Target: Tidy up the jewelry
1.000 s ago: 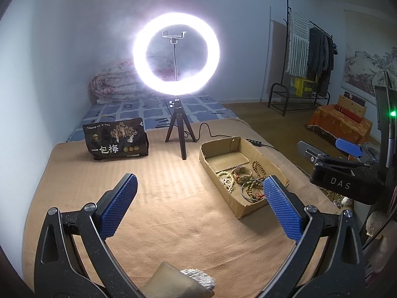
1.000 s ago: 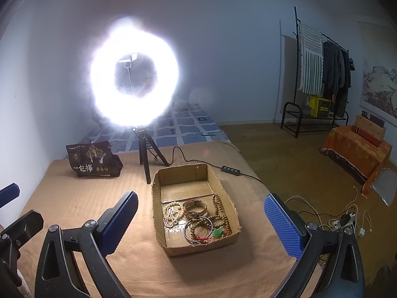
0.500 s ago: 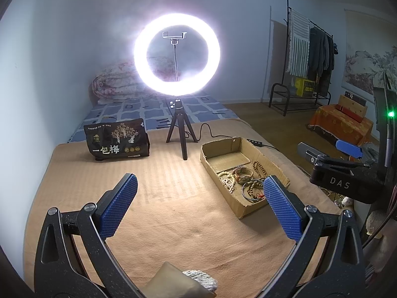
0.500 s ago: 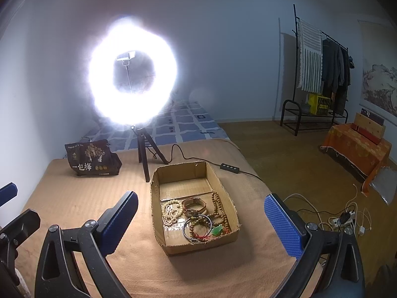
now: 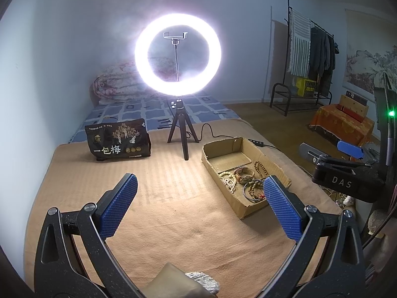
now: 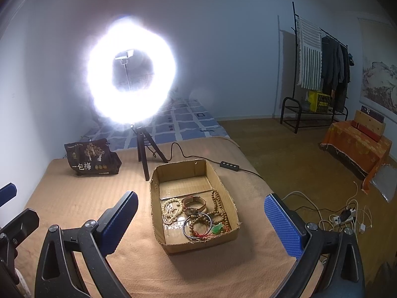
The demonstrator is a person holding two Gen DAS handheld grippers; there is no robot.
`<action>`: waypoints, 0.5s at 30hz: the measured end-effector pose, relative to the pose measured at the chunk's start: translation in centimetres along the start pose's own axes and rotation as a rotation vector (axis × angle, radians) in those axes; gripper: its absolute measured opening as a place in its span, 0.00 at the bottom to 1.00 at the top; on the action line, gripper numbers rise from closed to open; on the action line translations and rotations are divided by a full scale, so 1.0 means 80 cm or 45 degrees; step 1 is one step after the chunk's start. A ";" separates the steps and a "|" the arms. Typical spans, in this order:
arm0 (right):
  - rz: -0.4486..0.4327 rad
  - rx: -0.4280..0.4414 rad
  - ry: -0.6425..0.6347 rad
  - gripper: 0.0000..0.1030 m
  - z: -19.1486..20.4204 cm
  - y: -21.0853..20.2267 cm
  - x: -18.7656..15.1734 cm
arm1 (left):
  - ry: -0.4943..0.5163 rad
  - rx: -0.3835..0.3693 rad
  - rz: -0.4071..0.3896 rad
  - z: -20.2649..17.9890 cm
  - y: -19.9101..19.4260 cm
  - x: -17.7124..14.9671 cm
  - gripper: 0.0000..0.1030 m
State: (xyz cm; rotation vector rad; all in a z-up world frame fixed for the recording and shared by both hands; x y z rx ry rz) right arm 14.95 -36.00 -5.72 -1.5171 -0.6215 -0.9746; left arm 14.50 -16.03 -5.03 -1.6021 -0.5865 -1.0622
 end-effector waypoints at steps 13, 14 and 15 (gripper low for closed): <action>0.001 -0.001 -0.002 1.00 0.000 0.000 -0.001 | 0.004 -0.001 -0.001 -0.001 0.001 0.000 1.00; 0.002 0.000 -0.002 1.00 0.001 0.000 -0.001 | 0.005 0.000 0.000 -0.001 0.002 -0.001 1.00; 0.003 0.000 -0.002 1.00 0.000 0.000 -0.002 | 0.005 0.000 0.001 -0.002 0.001 -0.001 1.00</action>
Point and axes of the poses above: each gripper's, at about its wrist camera, not at the fingertips, and y roughly the way its jaws point, z to its left, x to its top, the point moved 10 cm from there along y, roughly the way its jaws point
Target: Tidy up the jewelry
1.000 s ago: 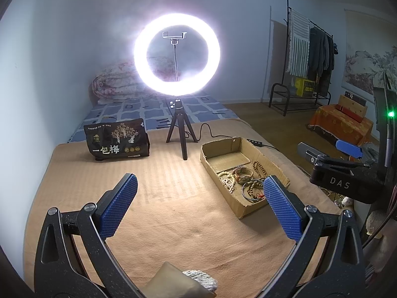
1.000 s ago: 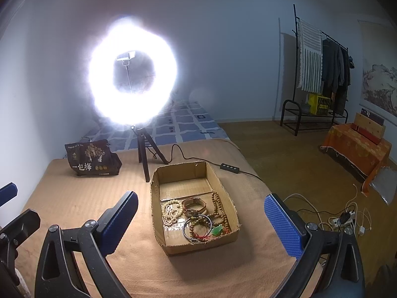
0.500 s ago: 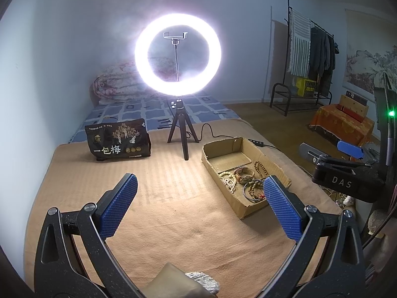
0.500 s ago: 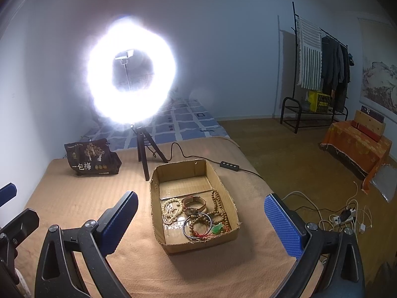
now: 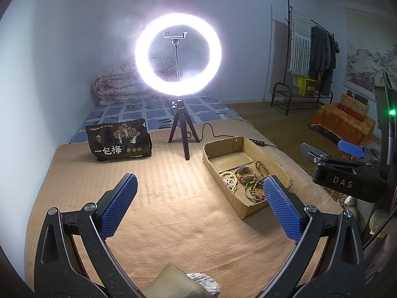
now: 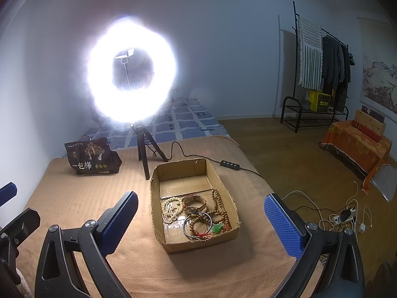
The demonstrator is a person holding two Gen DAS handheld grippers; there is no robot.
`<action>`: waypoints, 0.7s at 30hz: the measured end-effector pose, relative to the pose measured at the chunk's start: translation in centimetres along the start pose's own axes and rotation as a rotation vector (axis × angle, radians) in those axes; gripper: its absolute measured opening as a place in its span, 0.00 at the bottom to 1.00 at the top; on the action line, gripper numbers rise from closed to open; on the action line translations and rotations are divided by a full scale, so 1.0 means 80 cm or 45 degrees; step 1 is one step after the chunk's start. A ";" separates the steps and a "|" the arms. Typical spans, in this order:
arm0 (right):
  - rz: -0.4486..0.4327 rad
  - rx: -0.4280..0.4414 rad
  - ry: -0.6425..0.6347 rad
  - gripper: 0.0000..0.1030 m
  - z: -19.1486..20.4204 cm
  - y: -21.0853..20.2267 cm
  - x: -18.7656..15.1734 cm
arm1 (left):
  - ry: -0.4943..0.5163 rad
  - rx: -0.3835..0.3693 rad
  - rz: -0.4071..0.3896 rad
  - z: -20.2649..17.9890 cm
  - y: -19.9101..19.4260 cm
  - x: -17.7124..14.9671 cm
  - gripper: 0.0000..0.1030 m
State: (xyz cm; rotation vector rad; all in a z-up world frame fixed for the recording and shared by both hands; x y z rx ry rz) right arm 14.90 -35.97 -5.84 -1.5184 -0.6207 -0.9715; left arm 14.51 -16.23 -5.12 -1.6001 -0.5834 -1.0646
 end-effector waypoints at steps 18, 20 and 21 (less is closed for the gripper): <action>0.015 0.010 0.000 1.00 0.002 0.001 -0.003 | 0.009 0.008 -0.011 0.005 -0.001 0.000 1.00; 0.015 0.010 -0.001 1.00 0.002 0.002 -0.003 | 0.018 0.028 -0.032 0.011 -0.004 0.000 1.00; 0.015 0.010 0.000 1.00 0.002 0.002 -0.003 | 0.022 0.035 -0.038 0.013 -0.004 0.001 1.00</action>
Point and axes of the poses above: each gripper's, at about its wrist camera, not at the fingertips, and y roughly the way its jaws point, z to its left, x to its top, the point moved 10 cm from there along y, roughly the way its jaws point
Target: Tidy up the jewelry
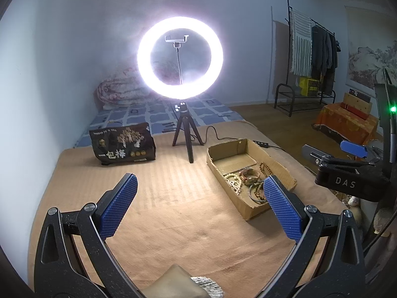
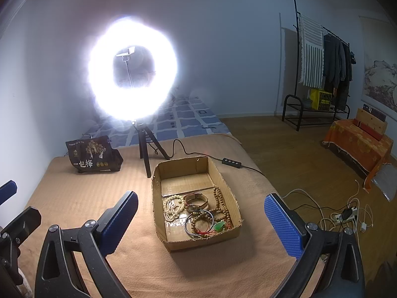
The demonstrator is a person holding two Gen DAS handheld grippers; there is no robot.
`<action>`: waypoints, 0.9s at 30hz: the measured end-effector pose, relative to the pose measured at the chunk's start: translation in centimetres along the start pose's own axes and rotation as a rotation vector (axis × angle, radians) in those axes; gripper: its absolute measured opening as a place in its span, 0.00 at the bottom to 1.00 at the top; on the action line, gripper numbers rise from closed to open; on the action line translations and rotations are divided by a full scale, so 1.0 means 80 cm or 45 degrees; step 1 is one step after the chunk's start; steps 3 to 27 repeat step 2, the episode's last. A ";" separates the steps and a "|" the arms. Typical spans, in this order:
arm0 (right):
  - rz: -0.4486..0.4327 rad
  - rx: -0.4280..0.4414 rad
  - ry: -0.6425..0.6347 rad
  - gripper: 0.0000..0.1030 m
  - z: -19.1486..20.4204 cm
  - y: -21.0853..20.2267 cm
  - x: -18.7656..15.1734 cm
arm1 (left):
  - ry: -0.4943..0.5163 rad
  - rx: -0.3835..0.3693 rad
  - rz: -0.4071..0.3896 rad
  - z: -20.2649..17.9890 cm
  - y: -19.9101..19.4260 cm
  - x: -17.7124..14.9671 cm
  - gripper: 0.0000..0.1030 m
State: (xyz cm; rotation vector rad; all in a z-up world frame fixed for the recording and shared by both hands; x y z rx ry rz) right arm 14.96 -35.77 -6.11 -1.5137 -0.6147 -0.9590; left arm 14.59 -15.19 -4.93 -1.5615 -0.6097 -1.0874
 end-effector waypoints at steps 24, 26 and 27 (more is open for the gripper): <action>0.000 0.000 0.000 1.00 0.000 0.000 0.000 | 0.002 0.005 0.000 0.006 0.000 0.000 1.00; 0.000 0.000 0.000 1.00 0.000 0.000 0.000 | 0.002 0.005 0.000 0.006 0.000 0.000 1.00; 0.000 0.000 0.000 1.00 0.000 0.000 0.000 | 0.002 0.005 0.000 0.006 0.000 0.000 1.00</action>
Point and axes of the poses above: each gripper's, at about its wrist camera, not at the fingertips, and y roughly the way its jaws point, z to its left, x to its top, the point moved 10 cm from there along y, roughly the way its jaws point
